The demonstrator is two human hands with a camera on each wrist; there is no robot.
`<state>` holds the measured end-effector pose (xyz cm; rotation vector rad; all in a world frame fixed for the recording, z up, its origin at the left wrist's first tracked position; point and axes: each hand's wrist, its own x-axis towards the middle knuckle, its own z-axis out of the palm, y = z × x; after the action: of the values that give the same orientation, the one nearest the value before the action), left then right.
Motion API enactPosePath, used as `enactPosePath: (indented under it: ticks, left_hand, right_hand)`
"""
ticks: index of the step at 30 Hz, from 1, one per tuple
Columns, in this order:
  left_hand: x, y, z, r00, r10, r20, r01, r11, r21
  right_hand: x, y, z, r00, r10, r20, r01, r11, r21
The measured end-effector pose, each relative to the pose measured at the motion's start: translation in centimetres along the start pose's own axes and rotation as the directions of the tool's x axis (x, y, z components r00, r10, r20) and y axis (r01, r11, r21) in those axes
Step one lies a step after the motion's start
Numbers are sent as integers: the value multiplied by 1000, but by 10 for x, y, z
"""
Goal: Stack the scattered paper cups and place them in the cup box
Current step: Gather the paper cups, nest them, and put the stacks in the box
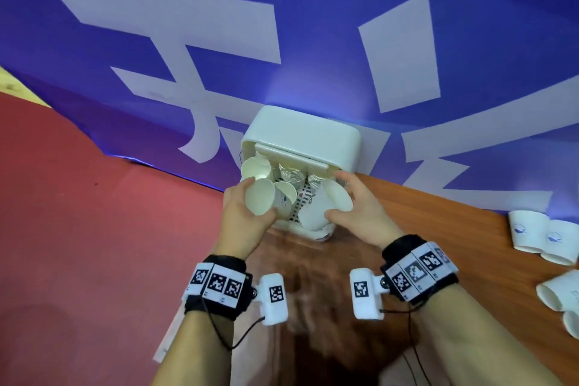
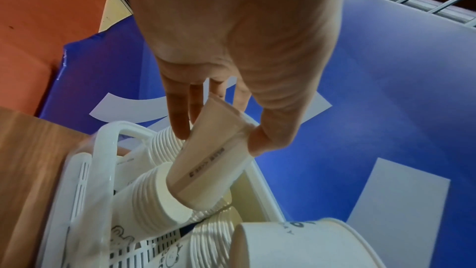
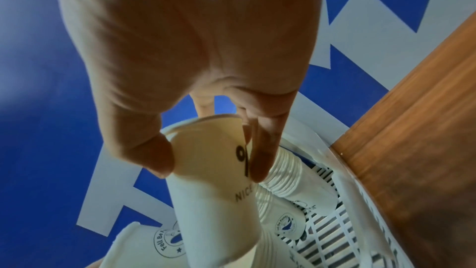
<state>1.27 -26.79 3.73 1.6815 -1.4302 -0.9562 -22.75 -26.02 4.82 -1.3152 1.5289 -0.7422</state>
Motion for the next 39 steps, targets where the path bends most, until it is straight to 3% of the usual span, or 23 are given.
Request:
enactPosePath:
  ticks: [9,20,27,39]
  left_hand:
    - [43,-21,18,999,45,0,-45,993,111]
    - [57,-38,42,993,93,70,-105,972,209]
    - [55,-47,52,977,205,51,-211,925,315]
    - [51,-53,66,990,128,66,-143,927,348]
  right_hand:
    - [22,12,-2,997,-58,-44,53,993,-104]
    - [28,25,1,993,-60,-97,56,997,-43]
    - [27,24,4,994,-69,-83,69,998,-10]
    - [17,28,-3,995,-58,-82,54,997,-46]
